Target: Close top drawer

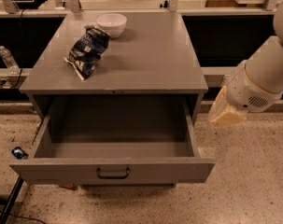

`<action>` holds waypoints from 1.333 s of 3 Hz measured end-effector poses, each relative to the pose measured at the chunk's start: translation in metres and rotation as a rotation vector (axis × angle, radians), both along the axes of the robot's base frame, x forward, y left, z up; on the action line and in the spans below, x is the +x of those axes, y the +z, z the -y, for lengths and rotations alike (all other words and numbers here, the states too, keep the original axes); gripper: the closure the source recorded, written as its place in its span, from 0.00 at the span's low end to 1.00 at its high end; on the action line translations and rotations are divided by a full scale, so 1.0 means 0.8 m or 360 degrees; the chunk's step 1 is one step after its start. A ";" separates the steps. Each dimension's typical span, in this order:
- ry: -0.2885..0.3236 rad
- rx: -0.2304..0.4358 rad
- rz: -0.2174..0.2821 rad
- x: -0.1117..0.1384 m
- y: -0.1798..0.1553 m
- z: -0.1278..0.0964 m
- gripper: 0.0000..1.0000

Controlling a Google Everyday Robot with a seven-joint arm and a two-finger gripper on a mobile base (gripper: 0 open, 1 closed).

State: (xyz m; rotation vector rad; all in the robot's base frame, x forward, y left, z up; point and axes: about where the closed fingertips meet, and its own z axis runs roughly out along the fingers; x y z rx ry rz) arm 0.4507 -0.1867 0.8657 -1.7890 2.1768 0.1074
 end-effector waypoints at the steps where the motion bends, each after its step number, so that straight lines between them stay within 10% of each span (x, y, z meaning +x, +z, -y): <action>1: 0.0003 0.0000 -0.0001 0.000 -0.003 -0.002 1.00; 4: 0.0023 0.0136 -0.0026 -0.020 -0.056 -0.006 1.00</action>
Offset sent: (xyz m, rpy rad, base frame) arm -0.0025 -0.0032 -0.0306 0.0169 0.0375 -0.0652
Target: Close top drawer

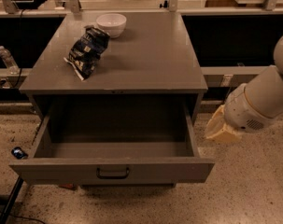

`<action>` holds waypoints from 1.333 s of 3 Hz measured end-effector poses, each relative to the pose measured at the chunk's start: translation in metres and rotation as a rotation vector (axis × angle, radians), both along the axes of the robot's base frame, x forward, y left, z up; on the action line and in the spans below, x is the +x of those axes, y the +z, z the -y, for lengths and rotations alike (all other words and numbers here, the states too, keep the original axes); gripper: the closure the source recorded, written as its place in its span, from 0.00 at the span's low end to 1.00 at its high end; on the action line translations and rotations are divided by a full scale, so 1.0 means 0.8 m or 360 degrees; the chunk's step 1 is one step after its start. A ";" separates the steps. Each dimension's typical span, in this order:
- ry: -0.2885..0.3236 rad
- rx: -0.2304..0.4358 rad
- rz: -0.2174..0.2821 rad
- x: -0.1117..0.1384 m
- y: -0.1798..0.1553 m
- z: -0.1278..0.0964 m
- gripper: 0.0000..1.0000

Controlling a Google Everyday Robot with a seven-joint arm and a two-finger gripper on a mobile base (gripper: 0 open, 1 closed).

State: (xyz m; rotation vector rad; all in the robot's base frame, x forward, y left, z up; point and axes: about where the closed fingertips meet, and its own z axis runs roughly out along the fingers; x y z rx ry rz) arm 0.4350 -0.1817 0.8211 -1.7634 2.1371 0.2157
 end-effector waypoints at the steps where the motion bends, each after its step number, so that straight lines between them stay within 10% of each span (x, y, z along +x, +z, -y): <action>1: 0.0082 0.0140 0.0016 -0.024 -0.016 -0.005 1.00; 4: 0.0178 0.0393 0.0049 -0.072 -0.059 -0.018 1.00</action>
Offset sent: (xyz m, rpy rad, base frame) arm -0.0673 0.0056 -0.0457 0.2492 -0.0246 0.1469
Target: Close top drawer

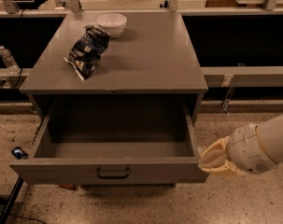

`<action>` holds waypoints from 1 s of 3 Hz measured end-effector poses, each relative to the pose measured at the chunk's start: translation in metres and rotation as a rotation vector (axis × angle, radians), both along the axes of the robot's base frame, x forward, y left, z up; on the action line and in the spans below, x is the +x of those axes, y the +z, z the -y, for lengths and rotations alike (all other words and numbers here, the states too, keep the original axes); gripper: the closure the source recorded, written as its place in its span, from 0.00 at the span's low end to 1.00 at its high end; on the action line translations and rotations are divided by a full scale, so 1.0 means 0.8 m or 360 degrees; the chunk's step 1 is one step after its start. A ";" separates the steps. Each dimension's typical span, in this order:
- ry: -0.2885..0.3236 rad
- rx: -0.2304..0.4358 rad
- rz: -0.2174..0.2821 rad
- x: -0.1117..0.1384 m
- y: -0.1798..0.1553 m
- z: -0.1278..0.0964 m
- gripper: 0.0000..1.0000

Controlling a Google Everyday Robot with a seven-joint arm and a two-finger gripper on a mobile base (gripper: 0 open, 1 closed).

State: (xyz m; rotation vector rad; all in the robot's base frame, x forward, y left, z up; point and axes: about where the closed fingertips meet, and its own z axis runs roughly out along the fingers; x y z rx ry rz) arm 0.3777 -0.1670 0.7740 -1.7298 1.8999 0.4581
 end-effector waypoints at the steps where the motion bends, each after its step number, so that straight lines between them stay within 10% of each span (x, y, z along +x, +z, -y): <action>1: -0.0012 0.0032 -0.0013 0.003 -0.014 -0.008 1.00; 3: 0.0013 0.0153 -0.0060 0.003 -0.065 -0.038 1.00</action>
Offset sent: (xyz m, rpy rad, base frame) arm 0.0110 0.0337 -0.0713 0.1130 0.0721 -0.0005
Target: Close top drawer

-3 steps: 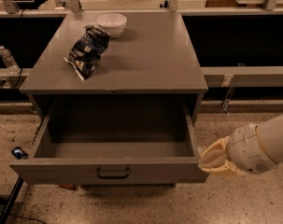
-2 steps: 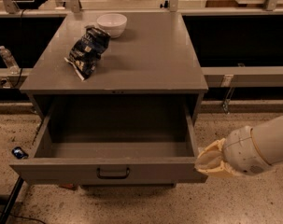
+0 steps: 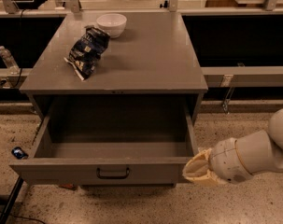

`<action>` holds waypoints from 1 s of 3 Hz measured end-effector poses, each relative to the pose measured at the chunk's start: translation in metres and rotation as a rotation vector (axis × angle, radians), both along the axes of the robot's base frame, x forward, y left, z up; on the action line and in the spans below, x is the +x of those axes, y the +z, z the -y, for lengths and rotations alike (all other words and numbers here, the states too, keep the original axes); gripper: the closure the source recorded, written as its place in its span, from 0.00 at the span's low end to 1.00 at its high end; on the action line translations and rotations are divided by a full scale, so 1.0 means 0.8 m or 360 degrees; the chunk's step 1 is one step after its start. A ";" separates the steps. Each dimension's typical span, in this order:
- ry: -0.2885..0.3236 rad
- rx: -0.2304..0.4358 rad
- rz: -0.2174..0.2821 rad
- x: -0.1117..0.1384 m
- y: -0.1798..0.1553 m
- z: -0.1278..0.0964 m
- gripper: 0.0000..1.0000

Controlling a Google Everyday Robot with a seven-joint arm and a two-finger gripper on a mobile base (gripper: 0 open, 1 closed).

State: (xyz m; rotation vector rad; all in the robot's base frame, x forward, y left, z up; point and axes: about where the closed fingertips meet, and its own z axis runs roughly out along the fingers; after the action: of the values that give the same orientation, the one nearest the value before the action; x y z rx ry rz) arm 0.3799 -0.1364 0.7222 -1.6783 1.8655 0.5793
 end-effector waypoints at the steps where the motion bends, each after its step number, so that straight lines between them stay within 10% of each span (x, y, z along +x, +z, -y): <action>1: 0.0098 0.0066 0.0007 -0.003 -0.027 -0.018 1.00; 3: 0.0222 0.0103 0.0096 0.009 -0.066 -0.037 1.00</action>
Offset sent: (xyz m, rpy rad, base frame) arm -0.0026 0.0318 -0.0564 0.1010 -0.0662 0.1823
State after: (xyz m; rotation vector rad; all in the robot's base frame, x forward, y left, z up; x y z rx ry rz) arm 0.3875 -0.1069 0.6692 -1.7732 1.6802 0.6312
